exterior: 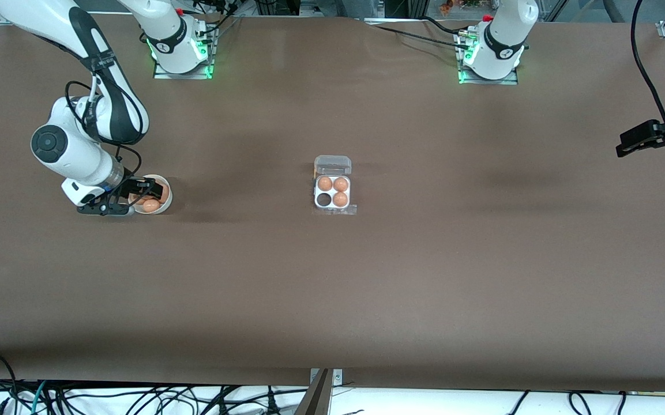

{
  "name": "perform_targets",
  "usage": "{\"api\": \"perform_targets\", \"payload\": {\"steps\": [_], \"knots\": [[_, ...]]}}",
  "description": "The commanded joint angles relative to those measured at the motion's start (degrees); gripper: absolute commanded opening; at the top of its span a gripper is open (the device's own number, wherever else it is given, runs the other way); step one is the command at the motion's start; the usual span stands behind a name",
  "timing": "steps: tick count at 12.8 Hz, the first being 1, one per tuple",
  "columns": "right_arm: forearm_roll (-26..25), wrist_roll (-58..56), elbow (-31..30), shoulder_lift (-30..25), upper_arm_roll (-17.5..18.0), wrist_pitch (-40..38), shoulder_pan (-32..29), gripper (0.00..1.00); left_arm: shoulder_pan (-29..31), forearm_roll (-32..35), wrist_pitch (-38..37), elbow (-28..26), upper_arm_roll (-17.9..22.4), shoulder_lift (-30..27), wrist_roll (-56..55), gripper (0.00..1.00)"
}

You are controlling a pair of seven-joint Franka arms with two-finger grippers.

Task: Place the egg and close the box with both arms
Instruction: 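Move the right gripper over the white bowl of eggs and lower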

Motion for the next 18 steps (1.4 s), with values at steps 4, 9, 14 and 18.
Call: {"api": "perform_targets", "payload": {"steps": [4, 9, 14, 18], "knots": [[0.33, -1.69, -0.23, -0.27, 0.54, -0.88, -0.37, 0.61, 0.27, 1.17, -0.61, 1.18, 0.04, 0.11, 1.3, 1.0], [0.33, -1.69, -0.14, -0.19, 0.8, -1.05, -0.37, 0.53, 0.18, 1.17, -0.53, 1.18, 0.04, 0.11, 1.3, 1.0], [0.33, -1.69, 0.03, -0.27, 0.89, -2.46, -0.29, 0.4, 0.27, 1.17, -0.44, 1.18, 0.13, 0.11, 1.3, 1.0], [0.24, -1.69, 0.56, -0.27, 0.98, -3.51, -0.11, 0.35, 0.27, 1.17, -0.44, 1.26, 0.04, 0.11, 1.3, 1.0]]}}
